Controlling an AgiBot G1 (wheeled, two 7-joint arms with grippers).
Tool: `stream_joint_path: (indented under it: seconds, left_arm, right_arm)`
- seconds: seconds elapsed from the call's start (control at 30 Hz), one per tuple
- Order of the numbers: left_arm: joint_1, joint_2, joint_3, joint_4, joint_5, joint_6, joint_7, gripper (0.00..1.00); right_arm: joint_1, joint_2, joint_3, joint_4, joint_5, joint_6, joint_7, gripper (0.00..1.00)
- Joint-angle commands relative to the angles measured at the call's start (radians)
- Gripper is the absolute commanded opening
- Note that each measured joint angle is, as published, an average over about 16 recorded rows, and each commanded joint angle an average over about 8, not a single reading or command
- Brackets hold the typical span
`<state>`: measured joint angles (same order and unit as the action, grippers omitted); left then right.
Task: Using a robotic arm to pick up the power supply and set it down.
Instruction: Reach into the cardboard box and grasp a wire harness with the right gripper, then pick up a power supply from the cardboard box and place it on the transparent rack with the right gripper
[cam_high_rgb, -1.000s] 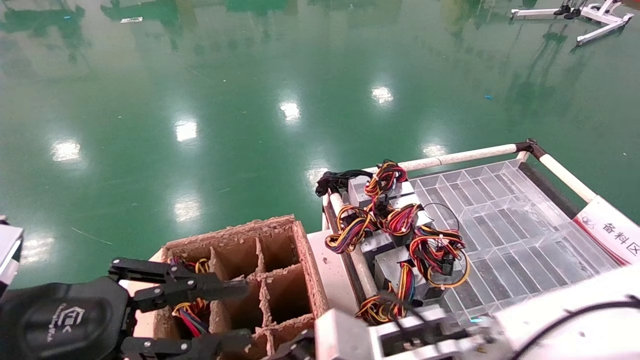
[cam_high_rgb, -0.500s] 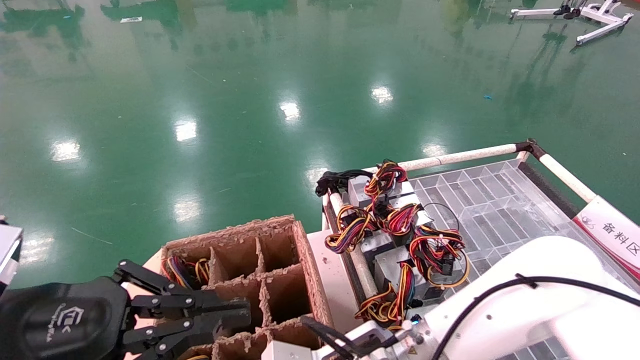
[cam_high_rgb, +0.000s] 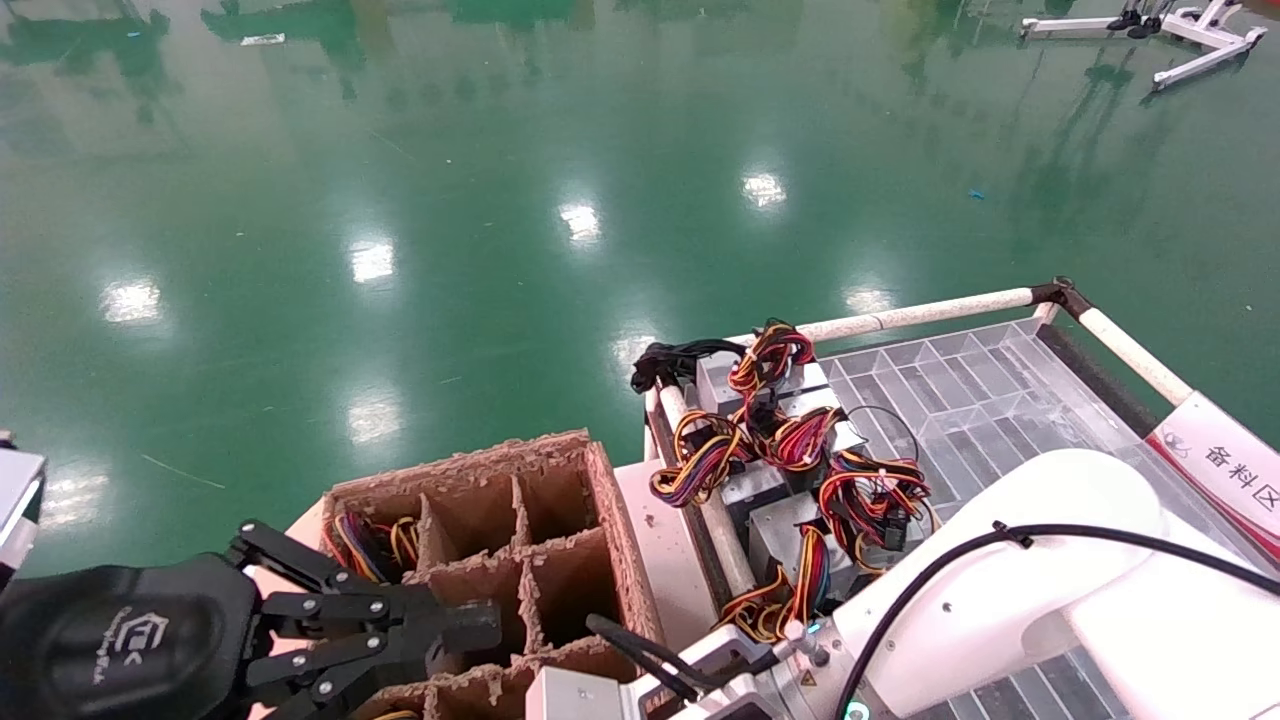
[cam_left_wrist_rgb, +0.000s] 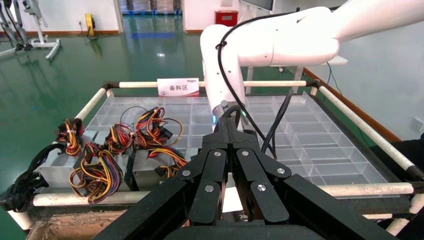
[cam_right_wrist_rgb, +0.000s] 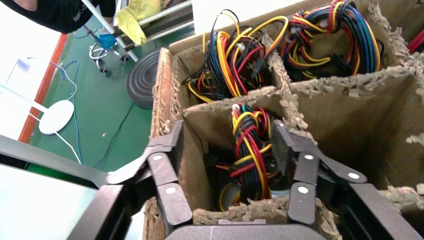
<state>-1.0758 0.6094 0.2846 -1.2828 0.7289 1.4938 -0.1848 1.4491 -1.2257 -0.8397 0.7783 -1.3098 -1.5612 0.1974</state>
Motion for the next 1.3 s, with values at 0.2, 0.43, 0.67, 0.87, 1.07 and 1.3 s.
stream_joint_path:
  seconds: [0.2,0.43,0.67,0.87,1.07,1.3]
  left_arm:
    - [0.0,0.0,0.0,0.0,0.0,0.0,0.0,0.12]
    - [0.0,0.0,0.001,0.0,-0.001,0.0,0.0,0.27]
    - [0.0,-0.001,0.001,0.0,-0.001,-0.001,0.001,0.93]
    - [0.0,-0.001,0.002,0.0,-0.001,-0.001,0.001,1.0]
    - [0.0,-0.001,0.002,0.0,-0.002,-0.001,0.001,1.0]
    - [-0.001,-0.001,0.003,0.0,-0.002,-0.001,0.001,1.0]
  right_arm:
    - [0.01,-0.005,-0.021,-0.031,-0.005,0.007,-0.012,0.0]
    - [0.013,-0.007,-0.032,-0.054,-0.002,0.007,-0.025,0.0]
    - [0.012,0.005,-0.031,-0.07,0.032,-0.003,-0.037,0.0]
    - [0.004,0.035,-0.028,-0.06,0.097,-0.016,-0.043,0.0]
    - [-0.008,0.101,-0.019,-0.025,0.202,-0.021,-0.053,0.0]
    - [-0.027,0.221,0.025,0.04,0.37,-0.018,-0.088,0.0]
